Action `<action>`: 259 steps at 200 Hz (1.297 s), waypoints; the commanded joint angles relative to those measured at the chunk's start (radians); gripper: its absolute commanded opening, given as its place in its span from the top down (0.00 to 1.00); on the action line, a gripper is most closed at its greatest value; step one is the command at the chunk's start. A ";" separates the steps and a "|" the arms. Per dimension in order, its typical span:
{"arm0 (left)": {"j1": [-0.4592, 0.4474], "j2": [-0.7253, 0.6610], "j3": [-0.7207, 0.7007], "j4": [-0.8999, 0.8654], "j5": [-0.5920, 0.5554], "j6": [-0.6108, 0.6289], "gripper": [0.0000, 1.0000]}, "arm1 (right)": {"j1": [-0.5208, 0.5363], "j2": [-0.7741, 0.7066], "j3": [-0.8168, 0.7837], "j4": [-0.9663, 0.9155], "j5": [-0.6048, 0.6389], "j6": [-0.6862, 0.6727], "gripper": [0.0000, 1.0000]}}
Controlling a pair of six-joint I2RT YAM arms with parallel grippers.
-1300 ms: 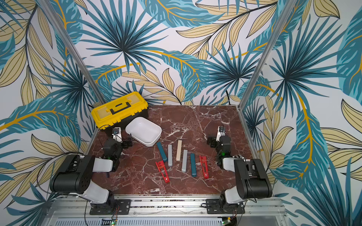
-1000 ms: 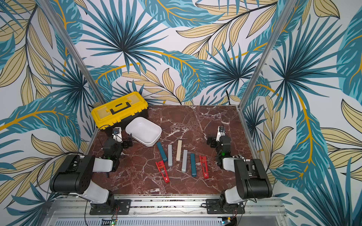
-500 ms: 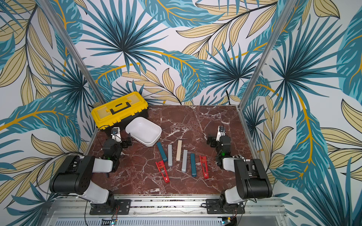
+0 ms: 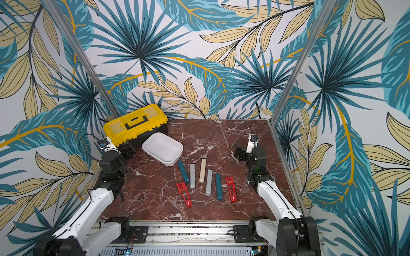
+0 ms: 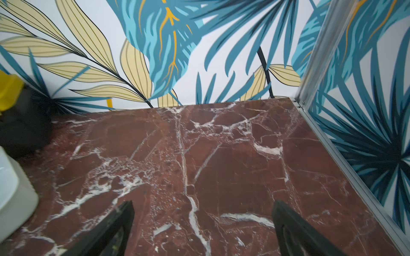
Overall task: Put the pruning pliers into the storage box
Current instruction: Move the storage box to the center of the board.
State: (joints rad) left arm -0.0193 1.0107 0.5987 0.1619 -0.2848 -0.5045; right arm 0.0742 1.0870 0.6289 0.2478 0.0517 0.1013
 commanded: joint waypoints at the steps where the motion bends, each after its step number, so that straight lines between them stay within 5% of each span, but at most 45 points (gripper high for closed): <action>1: -0.011 0.100 0.075 -0.286 0.170 -0.231 0.20 | 0.046 -0.036 0.048 -0.285 -0.044 0.067 0.01; 34: -0.051 0.238 0.105 -0.227 0.305 -0.332 0.26 | 0.125 -0.077 0.049 -0.349 -0.047 0.122 0.00; 110: -0.129 0.521 0.193 -0.159 0.344 -0.402 0.39 | 0.312 -0.033 0.039 -0.307 -0.046 0.193 0.00; 155: -0.148 0.588 0.250 -0.194 0.337 -0.422 0.43 | 0.363 0.012 0.041 -0.281 -0.046 0.200 0.00; 259: -0.149 0.642 0.377 -0.390 0.329 -0.358 0.79 | 0.388 0.046 0.043 -0.251 -0.056 0.209 0.01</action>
State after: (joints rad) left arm -0.1650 1.6131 0.9375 -0.1707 0.0353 -0.8886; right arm 0.4545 1.1328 0.6788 -0.0319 0.0017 0.2970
